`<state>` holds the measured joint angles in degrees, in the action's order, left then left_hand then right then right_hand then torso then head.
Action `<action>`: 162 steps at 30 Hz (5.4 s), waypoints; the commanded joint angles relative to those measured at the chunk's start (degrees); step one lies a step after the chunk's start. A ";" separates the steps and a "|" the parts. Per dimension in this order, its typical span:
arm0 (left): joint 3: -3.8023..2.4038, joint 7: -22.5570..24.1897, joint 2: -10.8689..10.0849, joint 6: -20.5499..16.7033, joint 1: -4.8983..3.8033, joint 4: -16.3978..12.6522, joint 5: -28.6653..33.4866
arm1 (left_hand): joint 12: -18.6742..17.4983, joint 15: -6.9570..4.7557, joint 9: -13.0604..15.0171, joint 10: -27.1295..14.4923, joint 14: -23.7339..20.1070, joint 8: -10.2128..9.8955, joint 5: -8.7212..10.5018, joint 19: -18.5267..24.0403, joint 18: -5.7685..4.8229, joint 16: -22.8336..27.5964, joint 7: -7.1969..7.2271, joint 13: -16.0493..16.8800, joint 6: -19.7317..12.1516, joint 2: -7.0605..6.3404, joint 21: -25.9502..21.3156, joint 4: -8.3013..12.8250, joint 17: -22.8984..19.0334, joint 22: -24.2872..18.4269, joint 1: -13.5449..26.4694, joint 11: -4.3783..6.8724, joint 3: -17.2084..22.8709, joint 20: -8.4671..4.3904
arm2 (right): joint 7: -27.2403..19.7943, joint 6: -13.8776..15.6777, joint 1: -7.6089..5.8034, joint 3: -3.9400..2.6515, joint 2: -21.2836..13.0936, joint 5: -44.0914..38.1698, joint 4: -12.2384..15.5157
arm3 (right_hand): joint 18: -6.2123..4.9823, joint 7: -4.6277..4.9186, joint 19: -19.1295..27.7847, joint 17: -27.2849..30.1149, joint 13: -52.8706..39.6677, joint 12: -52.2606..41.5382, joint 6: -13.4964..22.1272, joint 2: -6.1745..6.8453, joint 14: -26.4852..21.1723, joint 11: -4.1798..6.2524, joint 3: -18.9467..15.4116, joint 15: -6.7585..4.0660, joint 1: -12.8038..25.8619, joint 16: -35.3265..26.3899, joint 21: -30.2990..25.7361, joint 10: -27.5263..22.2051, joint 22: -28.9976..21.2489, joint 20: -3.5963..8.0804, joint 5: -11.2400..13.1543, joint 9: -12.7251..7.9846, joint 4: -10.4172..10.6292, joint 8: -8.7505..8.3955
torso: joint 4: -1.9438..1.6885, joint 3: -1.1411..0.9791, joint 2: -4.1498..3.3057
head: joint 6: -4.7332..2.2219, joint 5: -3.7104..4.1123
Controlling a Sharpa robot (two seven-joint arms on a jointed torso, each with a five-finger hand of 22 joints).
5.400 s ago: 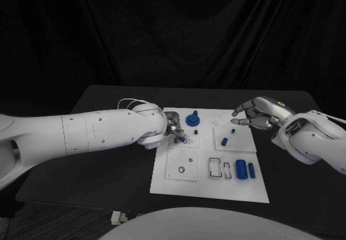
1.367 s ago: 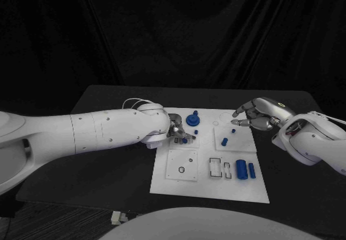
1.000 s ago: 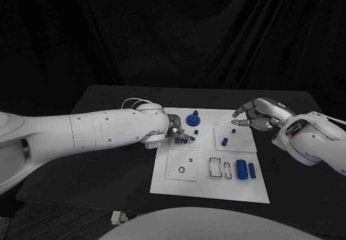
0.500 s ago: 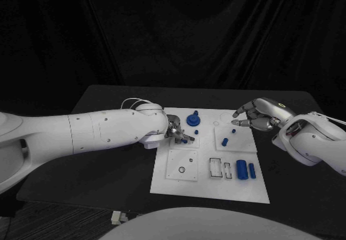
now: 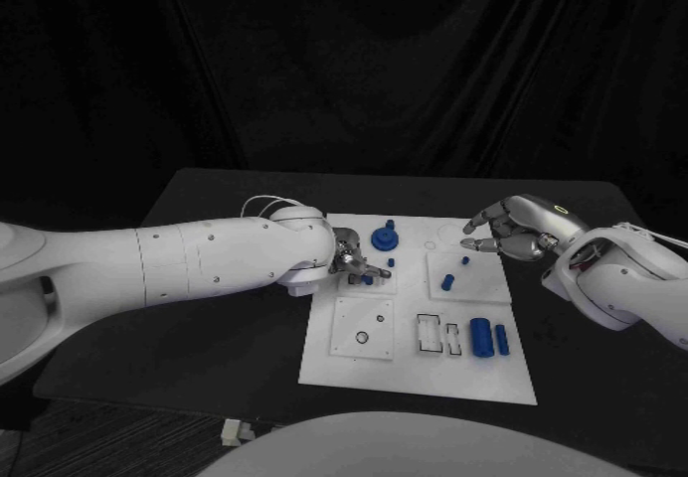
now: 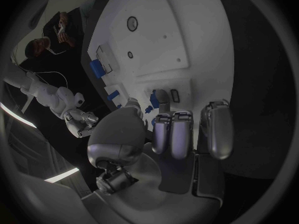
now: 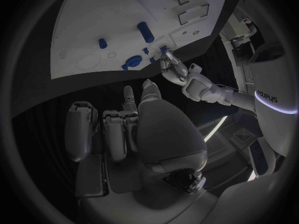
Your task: Assemble the parts on the task board
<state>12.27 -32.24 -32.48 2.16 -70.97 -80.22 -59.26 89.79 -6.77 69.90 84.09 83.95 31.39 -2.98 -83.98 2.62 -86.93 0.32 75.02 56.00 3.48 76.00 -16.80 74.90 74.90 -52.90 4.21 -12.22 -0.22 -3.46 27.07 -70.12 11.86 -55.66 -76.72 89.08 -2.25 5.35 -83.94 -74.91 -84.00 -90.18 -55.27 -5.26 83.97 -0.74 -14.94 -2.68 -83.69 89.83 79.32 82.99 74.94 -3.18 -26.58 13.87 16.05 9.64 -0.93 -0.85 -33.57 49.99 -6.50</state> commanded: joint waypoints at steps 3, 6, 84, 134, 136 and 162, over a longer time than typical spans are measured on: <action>-0.05 1.13 0.06 -2.49 0.09 -0.32 0.04 | 0.21 -0.49 0.30 5.91 5.47 0.31 0.26 -1.59 0.05 -0.34 0.34 14.98 0.09 -0.18 0.42 0.01 12.82 11.53 1.17 0.44 -1.22 -0.47 | 0.36 0.34 0.14 -0.03 0.01 -0.35 0.01 | -0.55 -0.02 0.28 -15.09 -6.00 0.18 -0.22 -0.05 6.03 0.55 -0.37 -0.45 -0.30 0.17 -0.23 7.01 11.28 -0.13 -0.20 -0.07 0.02 -0.26 | 0.01 -0.01 0.00 | 0.01 -0.02; -0.05 1.18 0.01 -2.71 0.09 -0.39 0.04 | 0.21 -0.49 0.33 5.91 5.47 0.32 0.26 -1.59 0.05 -0.33 0.35 14.98 0.09 -0.18 0.42 0.01 12.81 11.53 1.24 0.45 -1.35 -0.47 | 0.35 0.34 0.14 -0.03 0.02 -0.35 0.01 | -0.55 -0.02 0.28 -15.09 -6.00 0.18 -0.22 -0.05 6.03 0.55 -0.37 -0.45 -0.30 0.17 -0.23 7.01 11.28 -0.13 -0.20 -0.07 0.02 -0.26 | 0.01 0.00 0.02 | 0.01 -0.04; -0.08 4.49 -7.62 2.82 -11.35 -7.00 5.18 | -2.45 3.49 -27.61 4.88 5.19 -25.08 -8.23 -0.70 0.14 -0.19 -5.38 13.41 -4.36 5.60 -0.54 4.49 12.53 11.32 -26.61 -4.26 1.83 2.84 | -1.93 4.58 0.08 -0.05 -2.32 -0.35 2.84 | -0.31 -0.10 -0.43 -15.09 -6.00 0.18 -0.49 -2.01 6.03 0.61 -2.46 -0.50 4.57 0.17 0.52 7.01 11.65 -0.09 1.51 -0.25 0.60 -0.52 | -0.01 -0.01 0.03 | 0.01 1.36; -0.08 1.34 5.56 9.89 -5.47 16.46 -6.86 | 0.21 0.37 -20.19 5.91 5.93 -13.47 -1.27 -1.74 -0.10 -2.61 -1.00 14.98 5.29 4.36 1.59 1.05 14.65 11.74 -12.71 -0.65 -1.03 0.31 | -1.88 4.04 0.12 -0.04 -1.59 -0.35 3.30 | -0.15 -0.22 -0.88 -15.09 -6.00 0.18 -0.87 -2.21 6.03 0.63 -2.46 -0.56 4.12 0.17 1.18 7.01 11.89 -0.02 1.23 -0.18 0.38 -0.37 | -0.01 -0.02 0.02 | 0.01 1.06; -0.08 1.58 5.67 9.61 -5.44 16.55 -6.86 | 0.21 0.42 -20.24 5.91 5.91 -13.68 -1.11 -1.70 -0.09 -2.54 -1.08 14.98 5.19 4.30 1.51 0.95 14.58 11.72 -12.65 -0.71 -1.04 0.34 | -1.84 4.00 0.12 -0.04 -1.57 -0.35 3.21 | -0.15 -0.22 -0.87 -15.09 -6.00 0.18 -0.86 -2.21 6.03 0.63 -2.45 -0.56 4.07 0.17 1.16 7.01 11.88 -0.02 1.18 -0.19 0.36 -0.38 | -0.01 -0.02 0.02 | 0.01 1.12; -0.08 1.98 7.64 10.94 -4.52 18.76 -6.85 | 0.21 0.73 -20.45 5.91 5.77 -15.05 -2.13 -1.45 0.00 -2.06 -1.41 14.98 4.94 4.18 1.01 1.34 14.12 11.61 -13.87 -1.02 -0.17 0.64 | -1.76 3.89 0.12 -0.04 -1.63 -0.35 3.11 | -0.14 -0.22 -0.91 -15.09 -6.00 0.18 -0.83 -2.19 6.03 0.63 -2.44 -0.57 3.90 0.17 1.21 7.01 11.90 -0.01 1.04 -0.20 0.31 -0.40 | 0.00 -0.02 0.03 | 0.01 1.19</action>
<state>12.24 -31.10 -25.02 12.45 -75.62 -61.51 -66.08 89.81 -6.04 49.52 84.03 84.04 16.48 -4.98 -83.98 2.62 -89.36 -1.02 74.96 61.00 7.72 77.32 -15.48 74.90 74.91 -66.20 3.36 -12.85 0.39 -5.62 30.97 -70.10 11.85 -57.25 -76.73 92.13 -2.25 5.15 -83.94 -74.91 -87.77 -90.24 -55.88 -7.13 83.89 -0.83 -17.23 -3.01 -79.62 89.83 80.27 83.08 74.90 -3.18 -25.25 13.68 16.44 9.42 -0.92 -0.86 -33.54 49.99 -5.32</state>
